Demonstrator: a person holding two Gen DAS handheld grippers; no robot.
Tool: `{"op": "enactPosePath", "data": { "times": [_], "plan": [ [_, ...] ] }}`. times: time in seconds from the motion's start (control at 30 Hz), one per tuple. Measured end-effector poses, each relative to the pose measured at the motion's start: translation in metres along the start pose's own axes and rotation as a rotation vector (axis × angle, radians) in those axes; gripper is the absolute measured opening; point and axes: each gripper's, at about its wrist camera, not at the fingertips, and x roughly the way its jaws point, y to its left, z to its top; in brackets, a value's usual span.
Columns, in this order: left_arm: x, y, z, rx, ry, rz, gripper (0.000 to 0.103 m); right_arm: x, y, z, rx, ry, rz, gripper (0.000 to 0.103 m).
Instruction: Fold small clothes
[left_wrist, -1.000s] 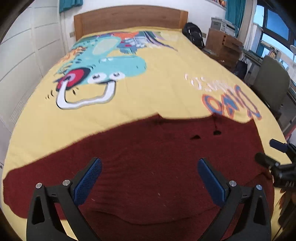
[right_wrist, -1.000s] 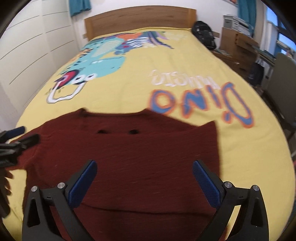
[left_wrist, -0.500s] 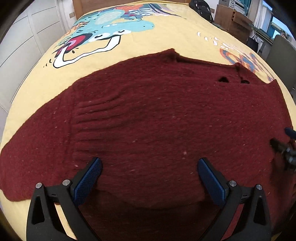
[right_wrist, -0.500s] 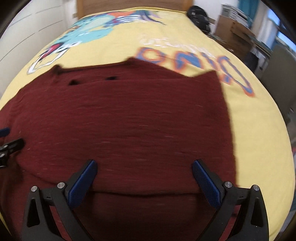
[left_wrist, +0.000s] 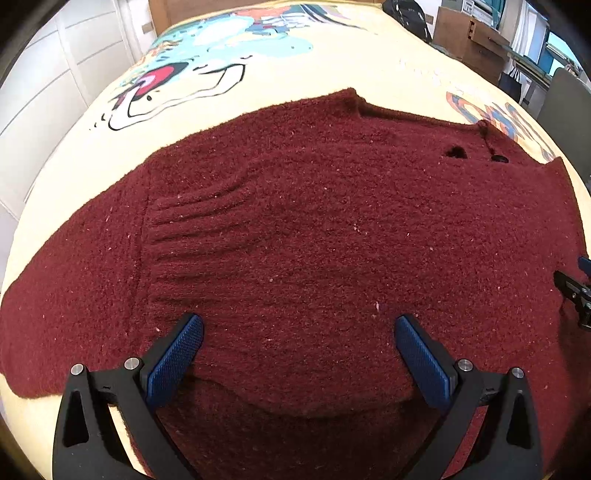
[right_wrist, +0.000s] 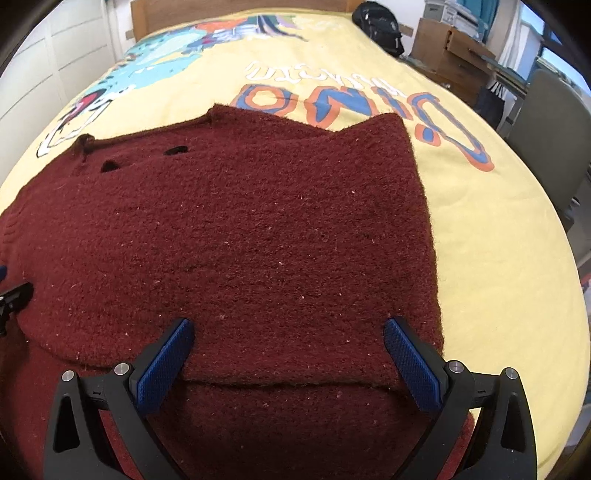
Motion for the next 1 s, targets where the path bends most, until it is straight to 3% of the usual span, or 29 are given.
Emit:
{"op": "enactPosePath", "data": {
  "times": [0.17, 0.23, 0.33, 0.6, 0.83, 1.0],
  "plan": [
    [-0.024, 0.019, 0.003, -0.031, 0.035, -0.058, 0.102, -0.035, -0.001, 0.002, 0.004, -0.003, 0.025, 0.103],
    [-0.039, 0.035, 0.002, -0.087, 0.018, -0.019, 0.102, -0.055, -0.003, -0.003, 0.011, -0.022, 0.046, 0.103],
    [-0.067, 0.076, -0.004, -0.211, -0.021, -0.025, 0.102, -0.076, -0.005, -0.012, 0.019, -0.04, 0.057, 0.103],
    [-0.106, 0.22, -0.051, -0.551, -0.048, 0.175, 0.102, -0.096, -0.027, -0.039, 0.069, -0.023, 0.043, 0.103],
    [-0.095, 0.309, -0.099, -0.845, 0.01, 0.258, 0.101, -0.095, -0.052, -0.056, 0.138, 0.013, 0.005, 0.103],
    [-0.069, 0.352, -0.114, -1.007, 0.065, 0.229, 0.101, -0.094, -0.06, -0.058, 0.157, 0.021, -0.007, 0.103]
  ]
}}
